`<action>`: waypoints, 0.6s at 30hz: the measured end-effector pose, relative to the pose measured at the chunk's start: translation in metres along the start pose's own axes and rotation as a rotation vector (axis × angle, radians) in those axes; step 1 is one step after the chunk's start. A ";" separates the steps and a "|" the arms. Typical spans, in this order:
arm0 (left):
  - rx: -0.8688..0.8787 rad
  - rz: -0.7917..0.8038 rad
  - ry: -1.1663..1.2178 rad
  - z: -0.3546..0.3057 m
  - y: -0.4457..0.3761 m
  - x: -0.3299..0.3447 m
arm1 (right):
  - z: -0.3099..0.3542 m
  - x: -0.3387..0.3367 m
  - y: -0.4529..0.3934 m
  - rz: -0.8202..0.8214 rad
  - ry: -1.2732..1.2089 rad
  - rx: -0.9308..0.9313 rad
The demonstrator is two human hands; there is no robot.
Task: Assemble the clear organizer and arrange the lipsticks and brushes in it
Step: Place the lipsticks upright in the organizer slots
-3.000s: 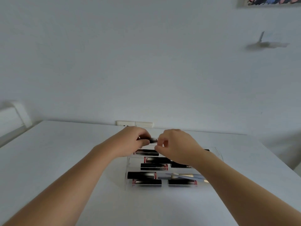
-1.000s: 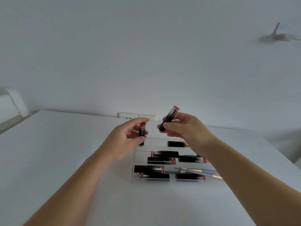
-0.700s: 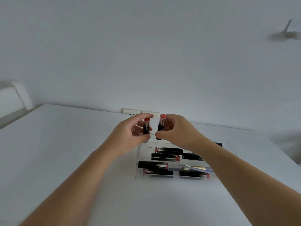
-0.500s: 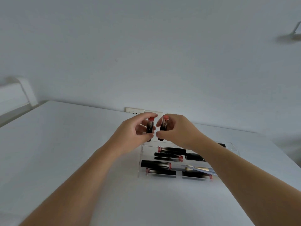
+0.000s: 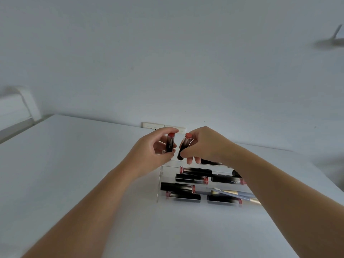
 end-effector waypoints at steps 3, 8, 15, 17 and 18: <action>0.003 -0.001 0.000 -0.001 0.000 0.000 | -0.001 0.000 -0.002 -0.116 0.021 -0.047; 0.004 0.005 0.007 0.000 0.000 0.001 | -0.007 0.003 -0.003 -0.210 0.076 -0.106; -0.009 0.028 0.019 -0.003 0.000 0.004 | -0.012 0.006 -0.008 -0.276 0.111 -0.104; -0.012 0.036 0.009 -0.003 0.000 0.004 | -0.011 0.005 -0.007 -0.260 0.119 -0.118; -0.012 0.037 0.005 -0.003 0.001 0.004 | -0.010 0.004 -0.007 -0.247 0.113 -0.127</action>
Point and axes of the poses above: each hand's wrist, its own y-axis away from the middle knuckle, its own x-axis out of the palm, z = x × y, the point moved 8 cm from there along -y, towards the middle knuckle, and after that the axes turned 13 degrees about z, right-handed, at the moved point
